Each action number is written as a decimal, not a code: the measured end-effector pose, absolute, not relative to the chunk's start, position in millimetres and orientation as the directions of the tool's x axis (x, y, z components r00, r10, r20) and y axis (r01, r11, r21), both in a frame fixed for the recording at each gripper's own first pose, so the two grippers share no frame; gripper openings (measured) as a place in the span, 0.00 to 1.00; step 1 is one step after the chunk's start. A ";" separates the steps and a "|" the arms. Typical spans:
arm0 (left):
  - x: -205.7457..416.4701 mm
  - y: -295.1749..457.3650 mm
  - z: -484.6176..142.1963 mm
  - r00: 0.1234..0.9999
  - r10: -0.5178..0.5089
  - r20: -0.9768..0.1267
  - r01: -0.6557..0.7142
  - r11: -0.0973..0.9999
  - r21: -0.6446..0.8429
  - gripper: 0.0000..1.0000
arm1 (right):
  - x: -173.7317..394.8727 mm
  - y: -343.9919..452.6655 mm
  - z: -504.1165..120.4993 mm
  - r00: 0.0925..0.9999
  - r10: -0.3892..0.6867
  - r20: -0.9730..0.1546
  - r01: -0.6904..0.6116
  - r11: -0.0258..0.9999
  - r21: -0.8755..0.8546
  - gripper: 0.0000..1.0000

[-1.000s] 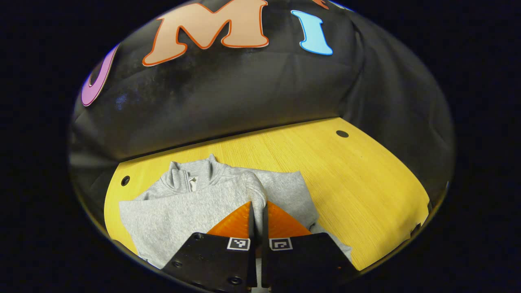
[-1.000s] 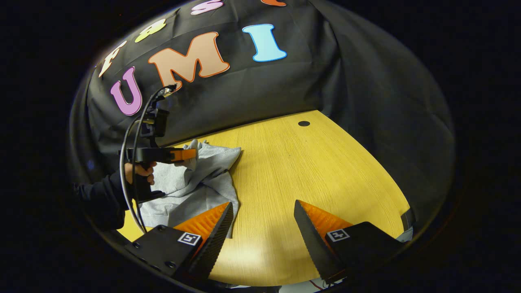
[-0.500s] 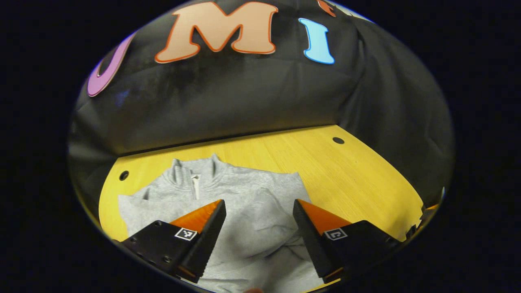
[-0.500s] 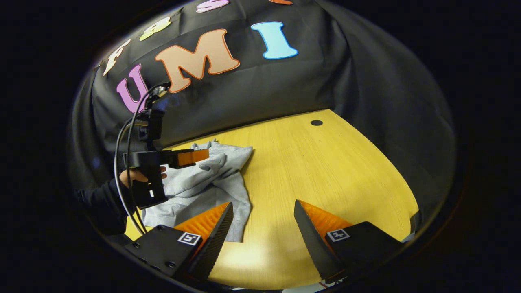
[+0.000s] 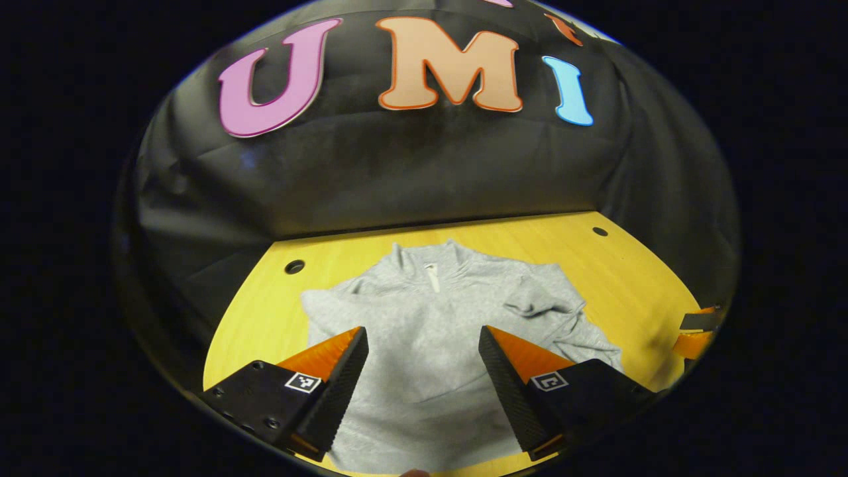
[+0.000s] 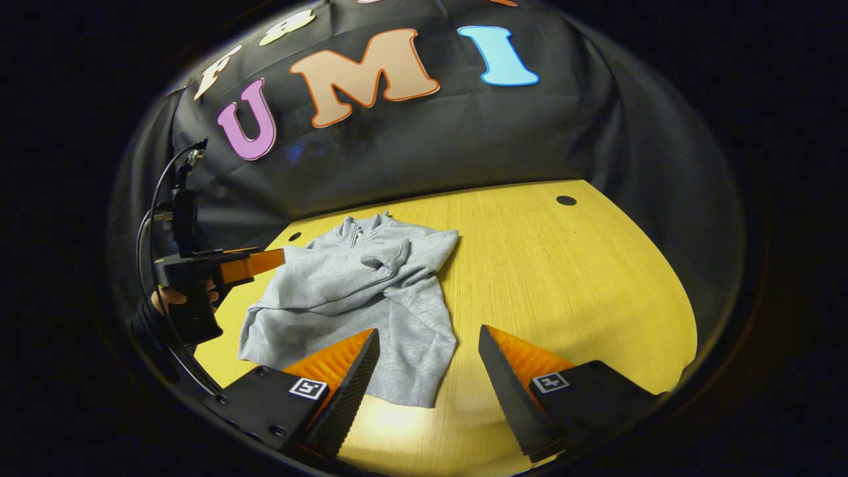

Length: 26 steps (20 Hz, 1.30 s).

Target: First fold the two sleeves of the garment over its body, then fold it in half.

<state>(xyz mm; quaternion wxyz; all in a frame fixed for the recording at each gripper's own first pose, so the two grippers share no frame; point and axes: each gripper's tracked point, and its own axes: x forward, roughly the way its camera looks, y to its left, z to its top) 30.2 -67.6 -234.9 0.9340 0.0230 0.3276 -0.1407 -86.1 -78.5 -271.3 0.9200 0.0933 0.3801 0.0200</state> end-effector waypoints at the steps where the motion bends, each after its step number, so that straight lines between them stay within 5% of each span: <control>1: 22.7 -55.2 -236.4 0.744 -0.229 -0.628 0.257 0.965 -0.048 0.98 | -85.7 -75.2 -273.4 0.706 0.110 -0.699 0.025 0.983 0.180 0.97; 8: -43.8 10.8 -273.3 0.676 -0.137 -0.724 0.138 0.989 -0.058 0.99 | -88.0 -59.3 -306.6 0.665 0.098 -0.740 0.000 0.991 0.131 0.97; 26: -120.4 47.9 -352.4 0.509 -0.135 -0.850 0.071 0.991 -0.116 0.95 | -115.6 -37.2 -378.7 0.520 0.021 -0.854 -0.007 1.000 0.021 0.96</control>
